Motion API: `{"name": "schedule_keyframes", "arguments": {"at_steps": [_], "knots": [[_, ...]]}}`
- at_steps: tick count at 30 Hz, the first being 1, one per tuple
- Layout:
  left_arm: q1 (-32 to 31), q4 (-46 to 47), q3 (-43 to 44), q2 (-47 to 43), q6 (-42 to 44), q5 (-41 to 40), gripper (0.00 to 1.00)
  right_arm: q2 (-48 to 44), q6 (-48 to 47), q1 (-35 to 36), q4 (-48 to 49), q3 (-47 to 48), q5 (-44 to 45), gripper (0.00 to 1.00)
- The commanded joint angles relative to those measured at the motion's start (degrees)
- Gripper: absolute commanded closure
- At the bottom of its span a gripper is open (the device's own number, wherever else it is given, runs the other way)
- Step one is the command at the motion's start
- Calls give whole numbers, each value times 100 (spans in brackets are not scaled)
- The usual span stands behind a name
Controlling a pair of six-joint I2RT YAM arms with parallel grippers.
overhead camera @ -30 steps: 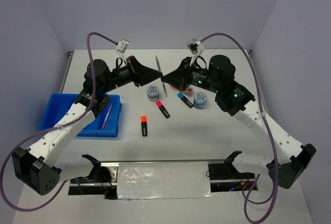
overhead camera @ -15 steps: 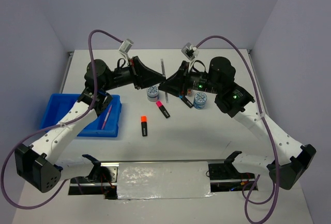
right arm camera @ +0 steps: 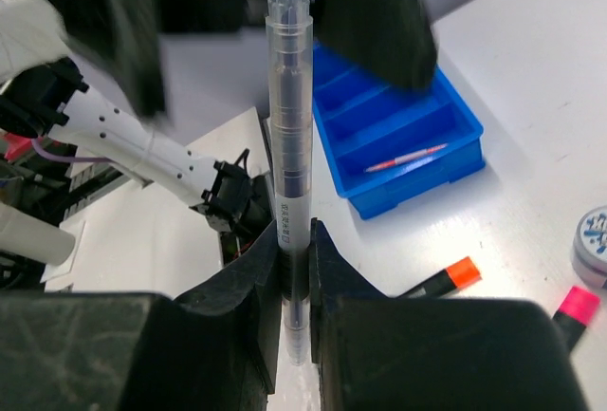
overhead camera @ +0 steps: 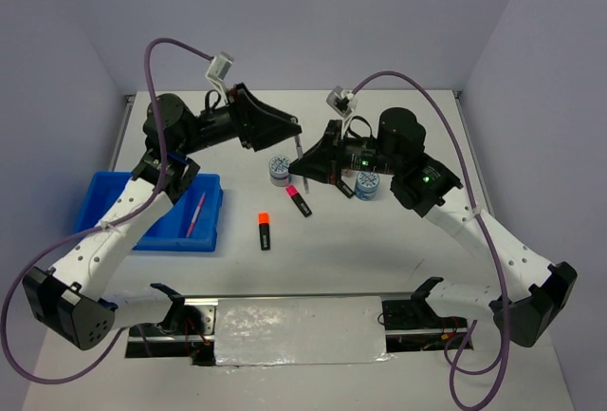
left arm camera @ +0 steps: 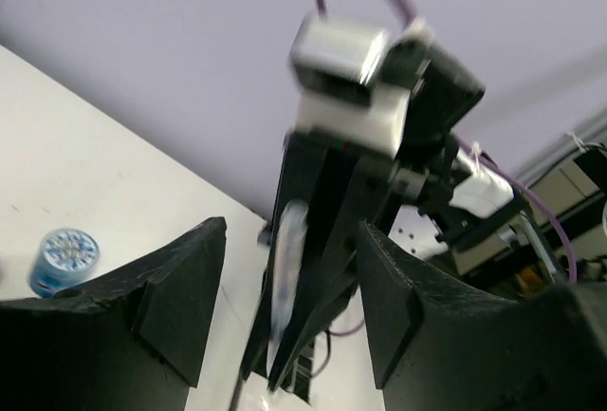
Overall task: Sort the stationery into containers
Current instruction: Close the pen cap on the pen.
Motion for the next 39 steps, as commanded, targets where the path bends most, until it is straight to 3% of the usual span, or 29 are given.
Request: {"name": "schedule_keyframes", "arguments": {"at_steps": [1, 8, 20, 22, 23, 25, 26, 33, 39], "knots": [[97, -197, 711, 145, 373, -308, 31, -133, 38, 98, 212, -107, -125, 100], [106, 189, 827, 470, 84, -36, 41, -177, 11, 168, 72, -124, 7, 100], [97, 515, 212, 198, -128, 254, 46, 104, -111, 177, -297, 376, 368, 100], [106, 533, 211, 189, -137, 263, 65, 122, -120, 168, -315, 412, 394, 100], [106, 515, 211, 216, -154, 298, 80, 122, -112, 168, -298, 412, 420, 100], [97, 419, 255, 225, -137, 316, 90, 122, -120, 159, -306, 455, 455, 100], [105, 375, 281, 251, -84, 299, 100, 165, -138, 151, -341, 491, 499, 100], [-26, -29, 116, 295, 65, 334, 100, 666, -208, -95, -517, 1456, 386, 100], [-851, -277, -665, 119, 285, 70, 100, 1501, -137, -614, -639, 3318, 349, 100]]}}
